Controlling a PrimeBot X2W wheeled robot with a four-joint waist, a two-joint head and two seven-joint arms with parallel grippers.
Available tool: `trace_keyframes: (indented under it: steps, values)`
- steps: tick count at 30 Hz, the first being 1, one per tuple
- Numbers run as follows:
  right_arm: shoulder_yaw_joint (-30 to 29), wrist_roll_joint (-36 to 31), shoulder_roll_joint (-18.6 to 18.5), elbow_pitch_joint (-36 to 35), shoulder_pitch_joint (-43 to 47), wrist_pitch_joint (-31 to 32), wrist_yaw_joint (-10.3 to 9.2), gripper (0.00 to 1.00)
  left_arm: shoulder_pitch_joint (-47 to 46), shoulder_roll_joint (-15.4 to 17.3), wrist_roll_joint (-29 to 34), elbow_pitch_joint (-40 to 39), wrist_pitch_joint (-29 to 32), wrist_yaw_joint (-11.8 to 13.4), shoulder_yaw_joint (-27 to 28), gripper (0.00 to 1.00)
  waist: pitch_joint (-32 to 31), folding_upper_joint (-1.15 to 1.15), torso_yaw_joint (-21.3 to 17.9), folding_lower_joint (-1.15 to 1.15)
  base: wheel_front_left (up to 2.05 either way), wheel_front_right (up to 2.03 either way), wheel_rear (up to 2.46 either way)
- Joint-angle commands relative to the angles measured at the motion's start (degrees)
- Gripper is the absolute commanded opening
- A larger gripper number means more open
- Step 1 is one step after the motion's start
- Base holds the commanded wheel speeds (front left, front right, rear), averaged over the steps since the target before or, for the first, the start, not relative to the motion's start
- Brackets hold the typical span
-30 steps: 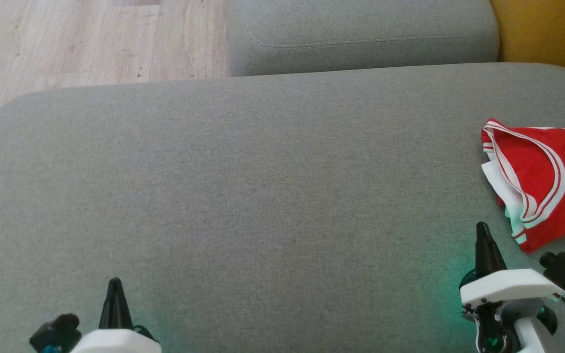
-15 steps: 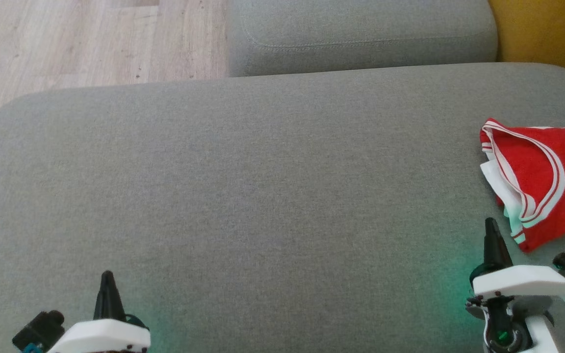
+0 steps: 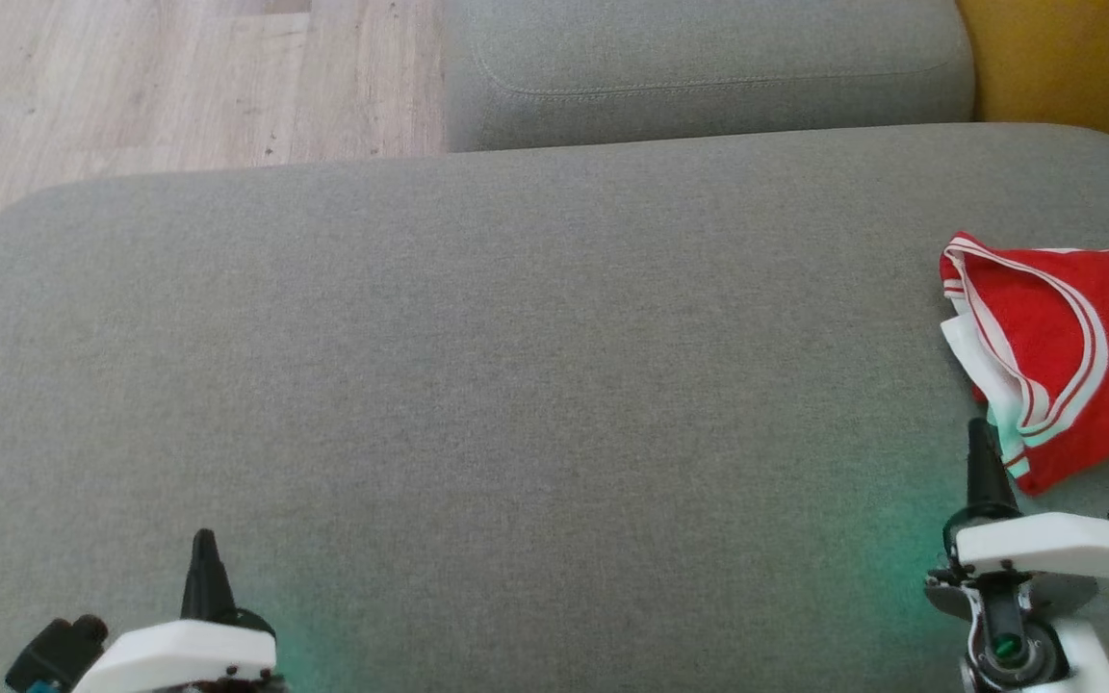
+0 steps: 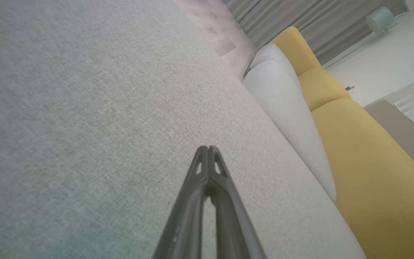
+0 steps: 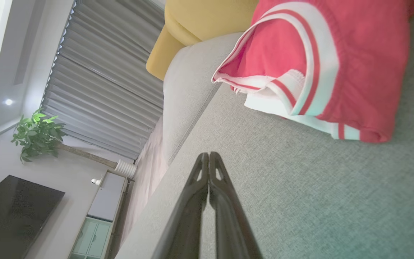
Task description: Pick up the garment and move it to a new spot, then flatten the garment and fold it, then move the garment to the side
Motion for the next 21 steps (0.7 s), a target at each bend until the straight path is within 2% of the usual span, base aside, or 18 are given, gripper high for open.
trace_keyframes:
  steps: [1,21]
  values:
    - [0.4,2.2,-0.2,-2.7,-1.3,0.8,-0.03,0.00,-3.4,0.2,-2.3,-2.4,0.7,-0.5,1.9,0.00,0.0,0.00,0.0,0.00,0.00,0.00,0.00]
    - [-0.9,15.0,-0.3,-6.1,-0.7,4.1,-0.03,0.00,-4.4,0.2,-16.4,-4.3,4.0,-2.0,3.6,0.00,-0.1,0.00,-0.2,0.00,0.00,0.00,0.00]
